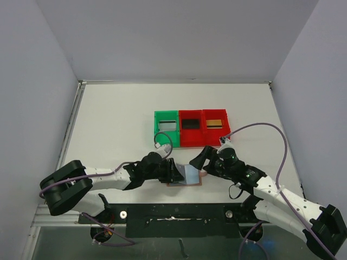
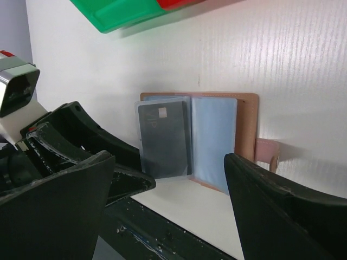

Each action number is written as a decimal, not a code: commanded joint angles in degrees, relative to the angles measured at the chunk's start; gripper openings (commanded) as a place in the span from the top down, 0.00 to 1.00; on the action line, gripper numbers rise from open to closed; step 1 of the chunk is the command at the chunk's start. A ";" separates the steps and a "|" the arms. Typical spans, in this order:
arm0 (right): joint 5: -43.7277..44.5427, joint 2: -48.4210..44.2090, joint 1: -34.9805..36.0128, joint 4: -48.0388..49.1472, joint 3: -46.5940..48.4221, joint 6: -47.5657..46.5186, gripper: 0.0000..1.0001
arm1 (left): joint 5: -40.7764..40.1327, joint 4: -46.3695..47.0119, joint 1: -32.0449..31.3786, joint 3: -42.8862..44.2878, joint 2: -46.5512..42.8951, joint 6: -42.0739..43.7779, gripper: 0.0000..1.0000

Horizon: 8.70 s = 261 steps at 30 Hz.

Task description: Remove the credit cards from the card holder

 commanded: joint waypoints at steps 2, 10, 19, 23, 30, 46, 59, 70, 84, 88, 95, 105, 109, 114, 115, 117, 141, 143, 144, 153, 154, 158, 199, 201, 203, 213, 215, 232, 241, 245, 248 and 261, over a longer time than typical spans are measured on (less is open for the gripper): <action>1.75 -3.11 -0.36 -3.58 2.69 -1.84 0.16 | 1.50 -0.16 -1.48 5.87 0.80 2.04 0.67; 2.99 -3.24 -0.40 -4.36 4.17 -0.64 0.16 | 2.95 2.79 -1.90 8.75 6.18 2.05 0.62; 5.05 -7.06 -0.41 -3.97 1.81 2.84 0.16 | 4.75 3.75 -2.57 11.87 8.62 1.58 0.55; 5.24 -8.97 -0.39 -2.64 1.37 2.25 0.15 | 4.09 -0.74 -2.42 11.67 6.41 2.98 0.51; 4.87 -10.76 -0.34 0.32 -0.05 2.56 0.14 | 1.95 -0.40 -2.55 6.64 -1.20 1.04 0.45; 8.77 -18.50 -0.39 9.52 -7.95 6.88 0.02 | -3.63 -4.78 1.38 4.04 -8.40 -0.83 0.27; 5.35 -16.10 -0.56 8.86 -11.45 9.78 0.01 | -1.36 -10.22 8.06 5.53 -8.93 -4.32 0.26; 1.50 2.40 -0.58 5.68 -0.52 1.28 0.35 | 1.08 -5.22 7.46 5.65 -7.05 0.32 0.35; -2.93 6.36 -0.12 9.52 -3.88 2.45 0.61 | 6.70 -1.78 6.51 6.56 -2.03 -0.33 0.42; -3.70 8.29 -0.21 10.50 -4.38 2.99 0.62 | 7.43 1.60 5.99 6.17 -0.84 -1.56 0.43; -2.02 11.21 -0.38 8.14 -4.52 3.38 0.62 | 8.32 2.37 4.92 7.66 1.64 -1.94 0.44; 0.27 16.43 -0.49 2.82 -4.44 4.83 0.62 | 9.79 -0.07 3.96 13.28 7.77 -1.45 0.44; 0.61 17.60 -0.61 1.88 -4.49 4.95 0.62 | 8.99 -1.36 3.75 13.54 9.66 -1.35 0.44; -0.01 17.80 -0.89 3.13 -4.89 4.64 0.62 | 7.02 -4.10 3.71 13.54 10.43 -0.91 0.44; -0.05 17.77 -0.88 2.95 -4.67 4.38 0.62 | 6.65 -4.43 3.74 13.54 10.45 -0.95 0.44; 0.01 17.76 -0.91 2.37 -4.39 4.04 0.62 | 6.15 -4.66 3.75 13.54 10.41 -1.20 0.44; -1.76 13.65 -1.09 5.16 -8.08 5.20 0.60 | 6.30 -1.31 1.82 13.15 14.21 -4.56 0.61; -2.02 13.30 -1.09 5.51 -8.30 5.24 0.59 | 6.63 -0.42 1.82 12.87 14.39 -4.75 0.65; -2.13 13.28 -1.09 5.78 -8.46 5.22 0.59 | 6.90 0.21 1.82 12.78 14.60 -4.73 0.66; -2.62 13.28 -1.07 6.19 -8.77 4.96 0.59 | 6.72 1.24 1.48 12.63 15.61 -6.11 0.73; -2.71 13.34 -1.10 6.19 -8.79 4.89 0.59 | 6.88 1.41 1.47 12.54 15.49 -6.30 0.75; -2.96 13.10 -1.17 6.47 -9.11 5.06 0.59 | 6.62 2.46 1.20 11.74 14.70 -7.04 0.83; -3.05 12.27 -1.22 6.80 -9.41 4.62 0.58 | 5.94 6.41 1.20 9.72 15.73 -10.49 0.68; -3.13 12.12 -1.18 6.89 -9.45 4.65 0.58 | 5.99 7.68 1.19 9.45 16.23 -11.02 0.69; -3.19 12.04 -1.14 6.98 -9.46 4.54 0.58 | 5.96 9.37 1.20 9.05 16.66 -11.63 0.71; -3.63 11.89 -1.28 7.07 -9.97 4.63 0.58 | 6.21 13.47 1.21 7.74 16.90 -12.58 1.00; -3.51 11.76 -1.27 7.07 -10.08 4.69 0.58 | 6.17 13.60 1.19 7.21 16.47 -12.75 1.00; -3.19 11.43 -1.30 6.60 -9.65 4.63 0.57 | 4.25 10.14 1.20 4.19 11.73 -11.83 0.95; -3.67 11.20 -1.24 6.93 -9.87 4.72 0.57 | 4.90 9.17 1.13 8.89 17.04 -12.43 0.65; -4.16 11.16 -1.33 7.60 -10.02 4.75 0.57 | 5.49 10.38 0.95 9.92 19.06 -12.65 0.65; -4.51 11.10 -1.27 8.24 -10.26 4.75 0.57 | 5.60 12.66 0.90 9.70 19.71 -12.67 0.65; -6.96 10.86 -1.27 11.99 -12.08 4.71 0.61 | 4.28 20.61 0.94 6.50 20.64 -15.45 0.67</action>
